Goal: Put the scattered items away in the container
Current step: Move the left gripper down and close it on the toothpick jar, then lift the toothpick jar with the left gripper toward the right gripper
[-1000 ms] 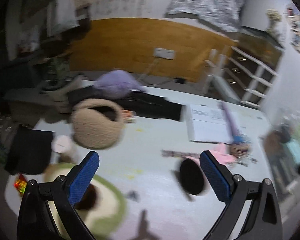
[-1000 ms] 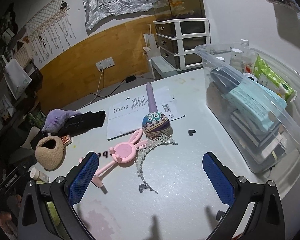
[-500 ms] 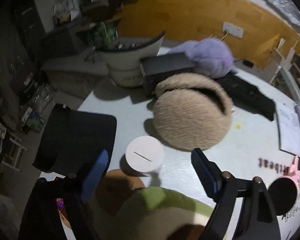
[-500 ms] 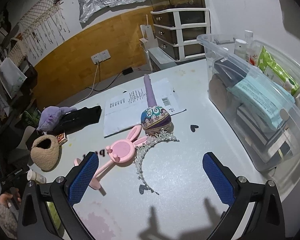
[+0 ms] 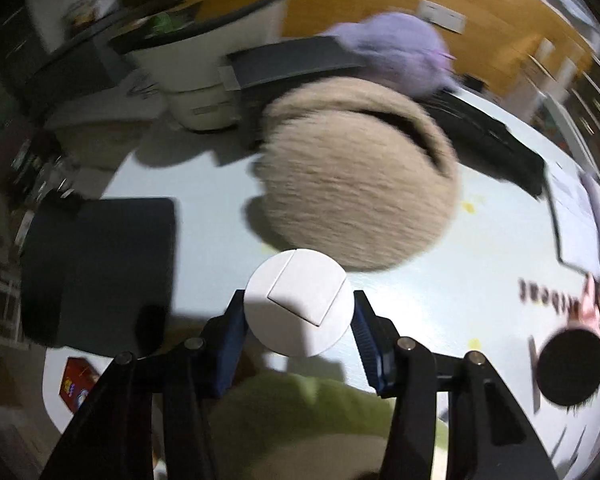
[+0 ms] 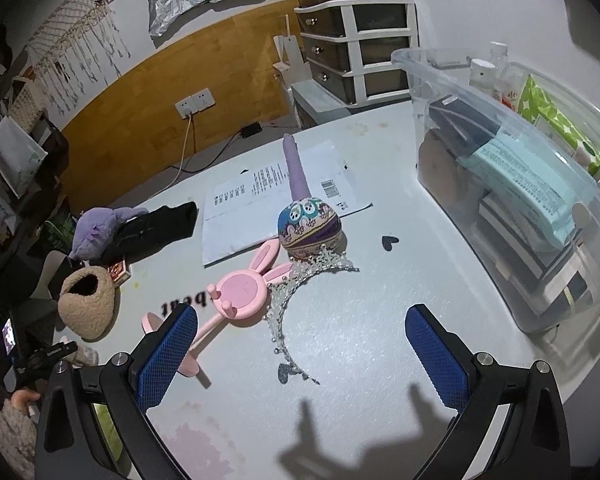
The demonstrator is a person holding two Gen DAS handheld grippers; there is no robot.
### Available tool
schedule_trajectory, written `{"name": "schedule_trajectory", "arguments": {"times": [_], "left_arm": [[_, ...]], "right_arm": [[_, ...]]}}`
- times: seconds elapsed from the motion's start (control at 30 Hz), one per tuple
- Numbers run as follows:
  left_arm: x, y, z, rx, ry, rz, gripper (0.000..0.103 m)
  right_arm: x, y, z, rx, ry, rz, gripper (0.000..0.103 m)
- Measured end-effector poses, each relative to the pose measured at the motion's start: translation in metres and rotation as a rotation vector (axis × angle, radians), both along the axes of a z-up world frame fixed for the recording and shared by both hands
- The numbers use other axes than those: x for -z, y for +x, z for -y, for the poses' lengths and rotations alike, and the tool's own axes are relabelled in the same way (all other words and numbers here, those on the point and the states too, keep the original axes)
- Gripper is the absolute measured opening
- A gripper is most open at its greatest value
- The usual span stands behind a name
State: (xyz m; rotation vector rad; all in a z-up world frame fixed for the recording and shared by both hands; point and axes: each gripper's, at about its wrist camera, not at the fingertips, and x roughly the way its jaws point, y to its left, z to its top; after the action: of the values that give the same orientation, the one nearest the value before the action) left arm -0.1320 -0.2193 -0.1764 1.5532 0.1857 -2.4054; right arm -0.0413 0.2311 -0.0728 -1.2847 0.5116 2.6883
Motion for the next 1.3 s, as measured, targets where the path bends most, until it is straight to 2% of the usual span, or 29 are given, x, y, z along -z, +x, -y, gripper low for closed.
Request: {"name": "schedule_trajectory", "arguments": {"times": [0.13, 0.2, 0.3, 0.5, 0.7, 0.83, 0.97, 1.17, 1.23, 1.3], "left_arm": [[-0.002, 0.006, -0.04, 0.133, 0.039, -0.003, 0.05], [-0.003, 0.016, -0.067, 0.231, 0.048, -0.002, 0.05], [-0.002, 0.033, -0.106, 0.386, 0.016, -0.005, 0.05], [-0.002, 0.073, -0.164, 0.612, 0.017, -0.035, 0.05], [-0.001, 0.111, -0.206, 0.793, 0.02, -0.109, 0.05], [0.002, 0.13, -0.232, 0.909, -0.006, -0.187, 0.05], [0.005, 0.139, -0.247, 0.96, -0.025, -0.266, 0.05], [0.012, 0.132, -0.241, 0.906, 0.03, -0.288, 0.051], [0.016, 0.131, -0.238, 0.886, 0.041, -0.282, 0.072], [0.021, 0.134, -0.234, 0.867, 0.045, -0.29, 0.074]], "right_arm": [[-0.001, 0.0, 0.005, -0.033, 0.007, 0.005, 0.103], [-0.002, 0.001, 0.008, -0.06, 0.012, 0.01, 0.103], [-0.001, 0.002, 0.013, -0.109, 0.016, 0.02, 0.103], [0.001, 0.008, 0.025, -0.2, 0.031, 0.034, 0.103], [0.008, 0.018, 0.032, -0.352, 0.11, 0.024, 0.103], [0.016, 0.028, 0.041, -0.466, 0.148, 0.058, 0.102], [0.025, 0.034, 0.044, -0.493, 0.162, 0.099, 0.102], [0.029, 0.037, 0.04, -0.479, 0.139, 0.141, 0.102], [0.029, 0.038, 0.04, -0.478, 0.144, 0.144, 0.102], [0.028, 0.038, 0.04, -0.477, 0.149, 0.147, 0.102]]}}
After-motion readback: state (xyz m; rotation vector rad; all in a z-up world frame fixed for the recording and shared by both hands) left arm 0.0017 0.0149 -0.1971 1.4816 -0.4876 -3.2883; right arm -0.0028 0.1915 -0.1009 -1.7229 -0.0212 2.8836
